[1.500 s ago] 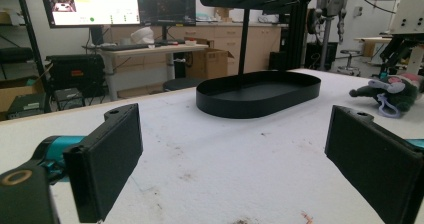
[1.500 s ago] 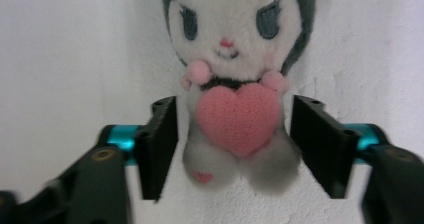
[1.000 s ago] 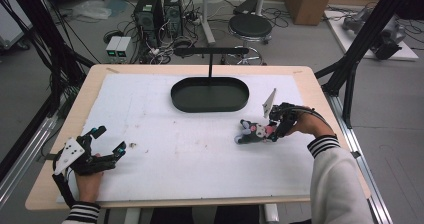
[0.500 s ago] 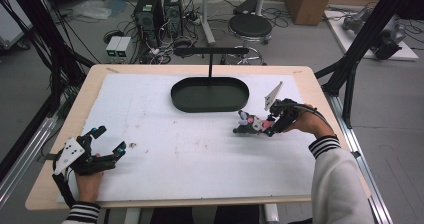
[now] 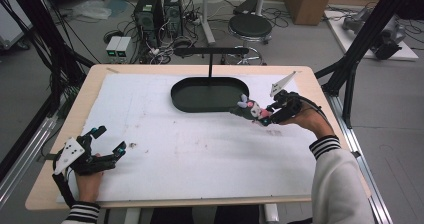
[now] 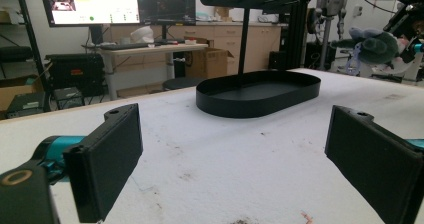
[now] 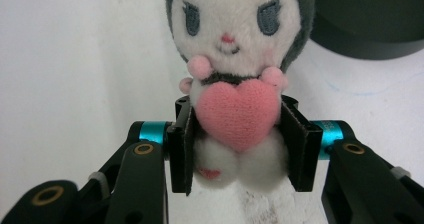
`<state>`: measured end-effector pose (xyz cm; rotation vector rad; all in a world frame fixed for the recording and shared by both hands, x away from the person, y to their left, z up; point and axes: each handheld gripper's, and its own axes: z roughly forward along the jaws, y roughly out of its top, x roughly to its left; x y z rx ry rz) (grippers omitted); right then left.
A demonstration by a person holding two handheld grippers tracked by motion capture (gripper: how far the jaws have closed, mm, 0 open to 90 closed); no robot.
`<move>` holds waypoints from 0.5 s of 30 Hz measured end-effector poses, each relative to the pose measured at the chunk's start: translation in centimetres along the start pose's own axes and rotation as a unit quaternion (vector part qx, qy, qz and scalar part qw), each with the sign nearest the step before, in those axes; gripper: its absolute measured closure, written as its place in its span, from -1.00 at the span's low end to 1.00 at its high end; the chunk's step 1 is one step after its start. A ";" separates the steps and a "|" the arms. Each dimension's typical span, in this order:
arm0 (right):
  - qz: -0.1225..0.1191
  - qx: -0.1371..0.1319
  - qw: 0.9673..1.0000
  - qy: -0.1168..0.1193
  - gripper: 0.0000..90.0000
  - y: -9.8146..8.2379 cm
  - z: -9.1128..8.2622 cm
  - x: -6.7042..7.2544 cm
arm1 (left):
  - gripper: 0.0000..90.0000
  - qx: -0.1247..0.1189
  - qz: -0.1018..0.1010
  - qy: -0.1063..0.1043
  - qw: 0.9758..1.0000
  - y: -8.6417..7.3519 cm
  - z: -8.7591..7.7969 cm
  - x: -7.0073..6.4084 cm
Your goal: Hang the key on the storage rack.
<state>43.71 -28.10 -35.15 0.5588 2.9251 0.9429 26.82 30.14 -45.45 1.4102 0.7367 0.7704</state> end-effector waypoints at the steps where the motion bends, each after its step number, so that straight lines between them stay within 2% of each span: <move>1: 0.002 -0.005 1.000 -0.007 0.23 0.1 -0.1 0.0 | -0.80 -0.001 0.000 -0.001 1.000 0.0 0.0 0.0; 7: 0.028 -0.034 0.999 -0.022 0.23 0.2 -0.5 -0.2 | -0.80 -0.001 0.000 0.000 1.000 0.0 0.0 0.0; 11: 0.054 -0.064 0.995 -0.045 0.23 0.6 -0.9 -0.3 | -0.80 -0.001 0.000 -0.001 1.000 0.0 0.0 0.0; 15: 0.067 -0.094 0.991 -0.070 0.23 0.9 -1.3 -0.5 | -0.80 -0.001 0.000 0.000 1.000 0.0 0.0 0.0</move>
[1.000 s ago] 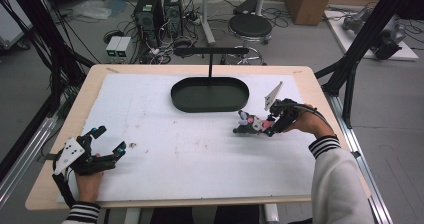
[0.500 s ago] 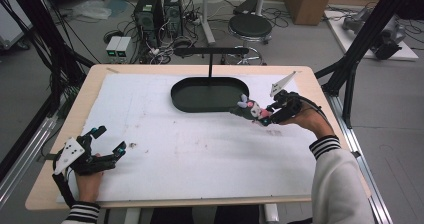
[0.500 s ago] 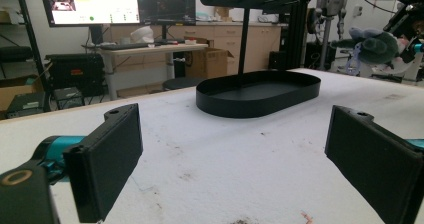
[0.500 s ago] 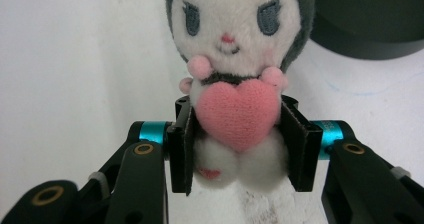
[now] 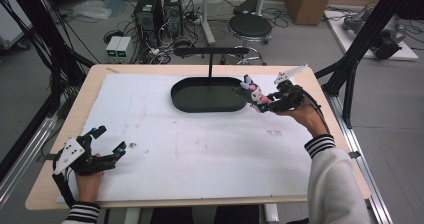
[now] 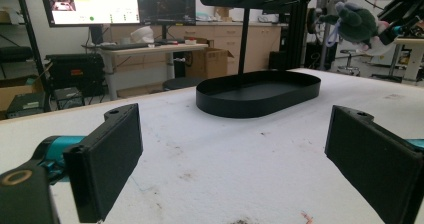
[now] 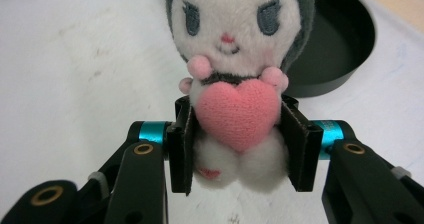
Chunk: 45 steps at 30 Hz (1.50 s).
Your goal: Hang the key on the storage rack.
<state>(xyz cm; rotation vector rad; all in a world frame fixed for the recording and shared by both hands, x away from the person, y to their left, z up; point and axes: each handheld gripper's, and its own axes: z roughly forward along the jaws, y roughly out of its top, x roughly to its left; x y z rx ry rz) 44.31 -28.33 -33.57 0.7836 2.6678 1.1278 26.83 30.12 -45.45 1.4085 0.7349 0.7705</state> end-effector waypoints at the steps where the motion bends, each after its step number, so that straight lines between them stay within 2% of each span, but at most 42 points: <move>1: 0.000 -0.005 1.000 -0.005 0.23 0.1 -0.1 0.0 | -0.80 0.000 0.000 0.000 1.000 0.0 0.0 0.0; 5: 0.008 -0.029 0.999 -0.026 0.23 0.3 -0.3 -0.1 | -0.80 0.001 0.000 0.000 1.000 0.0 0.0 0.0; 9: 0.017 -0.038 0.998 -0.038 0.23 0.5 -0.3 -0.1 | -0.80 0.001 0.000 0.000 1.000 0.0 0.0 0.0; 11: 0.026 -0.047 0.997 -0.056 0.23 0.7 -0.3 -0.1 | -0.81 0.001 -0.001 0.000 1.000 0.0 0.0 0.0; 18: 0.039 -0.068 0.993 -0.085 0.23 1.6 -0.2 -0.3 | -0.80 0.001 -0.001 0.000 1.000 0.0 0.0 0.0; 27: 0.062 -0.084 0.989 -0.102 0.23 1.9 0.3 -0.6 | -0.80 0.001 -0.001 0.000 1.000 0.0 0.0 0.0; 28: 0.070 -0.092 0.987 -0.112 0.23 2.0 0.3 -0.7 | -0.80 0.001 -0.001 0.001 1.000 0.0 0.0 0.0; 31: 0.079 -0.099 0.986 -0.111 0.23 2.1 0.2 -0.9 | -0.81 0.000 -0.002 0.001 1.000 0.0 0.0 0.0; 34: 0.080 -0.102 0.985 -0.112 0.24 2.2 0.3 -1.0 | -0.80 0.001 -0.001 0.001 1.000 0.0 0.0 0.0; 41: 0.093 -0.116 0.982 -0.120 0.24 2.5 0.8 -1.2 | -0.80 0.000 -0.002 0.001 1.000 0.0 0.0 0.0; 45: 0.096 -0.123 0.980 -0.128 0.24 3.4 0.9 -1.1 | -0.80 0.000 -0.002 0.001 1.000 0.0 0.0 0.0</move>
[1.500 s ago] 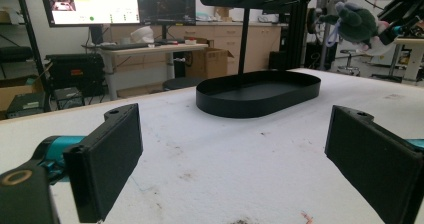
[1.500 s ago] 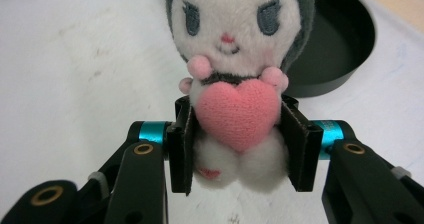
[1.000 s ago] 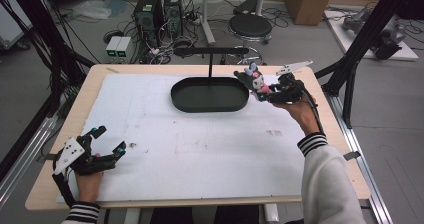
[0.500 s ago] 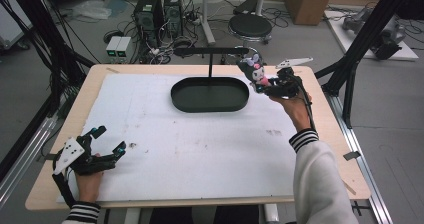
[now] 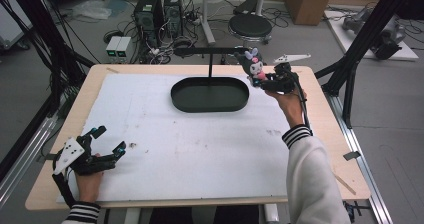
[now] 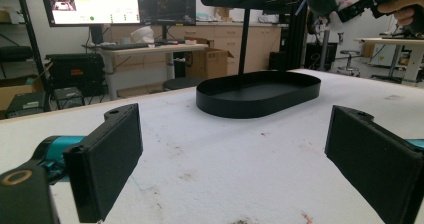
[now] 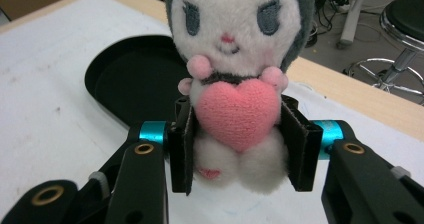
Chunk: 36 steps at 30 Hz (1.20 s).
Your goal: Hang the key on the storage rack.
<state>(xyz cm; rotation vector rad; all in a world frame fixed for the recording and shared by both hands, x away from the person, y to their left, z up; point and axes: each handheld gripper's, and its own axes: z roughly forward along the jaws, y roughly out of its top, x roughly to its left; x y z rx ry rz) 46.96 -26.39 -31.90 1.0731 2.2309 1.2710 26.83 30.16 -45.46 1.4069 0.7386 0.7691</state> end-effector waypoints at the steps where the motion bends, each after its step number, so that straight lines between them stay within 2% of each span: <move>1: 0.000 0.000 1.000 0.000 0.24 0.0 0.0 0.0 | -0.80 0.000 0.000 0.000 1.000 0.0 0.0 0.0; 8: 0.003 -0.009 1.000 -0.022 0.24 1.3 0.5 0.5 | -0.81 0.000 0.000 0.000 1.000 0.0 0.0 0.0; 16: 0.011 -0.014 0.999 -0.028 0.23 2.0 0.9 0.7 | -0.80 0.000 -0.001 0.000 1.000 0.0 0.0 0.0; 26: 0.035 -0.027 0.998 -0.040 0.23 1.9 1.3 -0.2 | -0.80 0.000 -0.001 0.000 1.000 0.0 0.0 0.0; 34: 0.052 -0.023 0.997 -0.048 0.23 1.5 1.6 -0.9 | -0.80 0.000 0.000 -0.001 1.000 0.0 0.0 0.0; 36: 0.050 -0.022 0.997 -0.049 0.23 1.4 1.7 -1.0 | -0.80 0.000 0.000 -0.001 1.000 0.0 0.0 0.0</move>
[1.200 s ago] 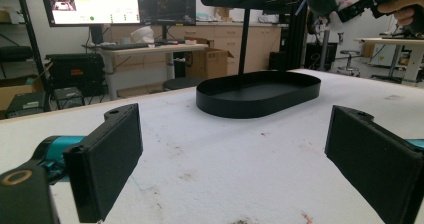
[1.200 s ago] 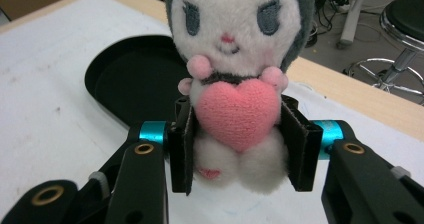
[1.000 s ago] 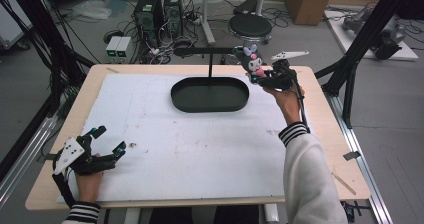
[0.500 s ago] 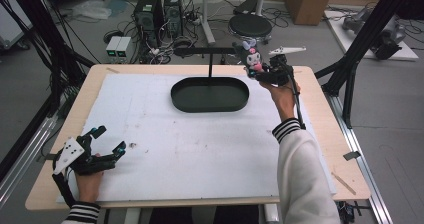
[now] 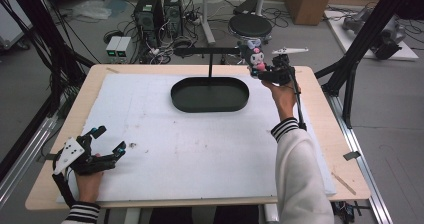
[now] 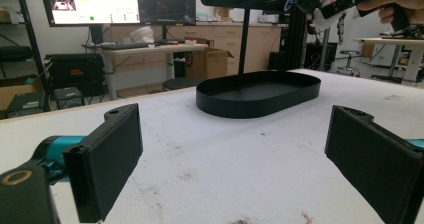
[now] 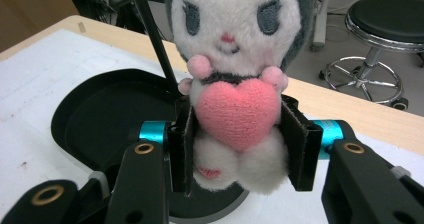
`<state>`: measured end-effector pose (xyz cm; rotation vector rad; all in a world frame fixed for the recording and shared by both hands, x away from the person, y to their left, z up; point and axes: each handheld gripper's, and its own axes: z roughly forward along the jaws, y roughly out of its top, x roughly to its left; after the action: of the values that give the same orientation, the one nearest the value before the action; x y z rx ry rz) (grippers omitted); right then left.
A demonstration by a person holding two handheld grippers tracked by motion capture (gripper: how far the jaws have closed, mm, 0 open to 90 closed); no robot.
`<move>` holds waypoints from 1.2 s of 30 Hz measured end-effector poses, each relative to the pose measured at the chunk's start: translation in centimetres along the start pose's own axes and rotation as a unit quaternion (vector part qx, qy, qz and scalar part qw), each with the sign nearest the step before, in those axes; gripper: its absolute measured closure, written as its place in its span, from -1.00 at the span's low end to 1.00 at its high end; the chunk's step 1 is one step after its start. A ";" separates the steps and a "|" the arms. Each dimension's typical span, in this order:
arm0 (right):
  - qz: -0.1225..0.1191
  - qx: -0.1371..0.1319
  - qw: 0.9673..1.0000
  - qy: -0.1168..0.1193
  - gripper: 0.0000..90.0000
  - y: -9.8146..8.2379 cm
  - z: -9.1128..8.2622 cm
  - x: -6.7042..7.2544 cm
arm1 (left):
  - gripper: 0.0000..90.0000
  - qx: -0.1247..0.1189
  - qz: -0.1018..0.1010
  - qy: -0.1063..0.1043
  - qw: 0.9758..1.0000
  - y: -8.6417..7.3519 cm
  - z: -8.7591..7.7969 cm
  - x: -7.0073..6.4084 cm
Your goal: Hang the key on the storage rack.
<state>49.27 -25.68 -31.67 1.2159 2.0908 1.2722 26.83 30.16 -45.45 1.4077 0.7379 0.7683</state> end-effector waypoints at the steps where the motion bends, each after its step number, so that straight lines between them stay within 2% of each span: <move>1: 0.000 0.000 1.000 0.000 0.23 0.0 0.0 0.0 | -0.80 0.000 0.000 0.000 1.000 0.0 0.0 0.0; 22: 0.018 0.013 1.000 -0.016 0.23 -1.8 0.9 -0.8 | -0.80 -0.002 0.002 0.000 1.000 0.0 0.0 -0.1; 30: 0.030 0.030 0.999 -0.016 0.23 -3.6 1.7 -1.5 | -0.81 -0.002 0.002 0.000 1.000 0.0 0.0 -0.1; 36: 0.021 0.050 0.998 -0.018 0.23 -4.0 2.6 -1.3 | -0.80 -0.002 0.002 0.000 1.000 0.0 0.0 -0.1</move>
<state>49.91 -26.30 -36.50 1.3212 2.1358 1.1665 26.80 30.10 -45.47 1.4052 0.7331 0.7727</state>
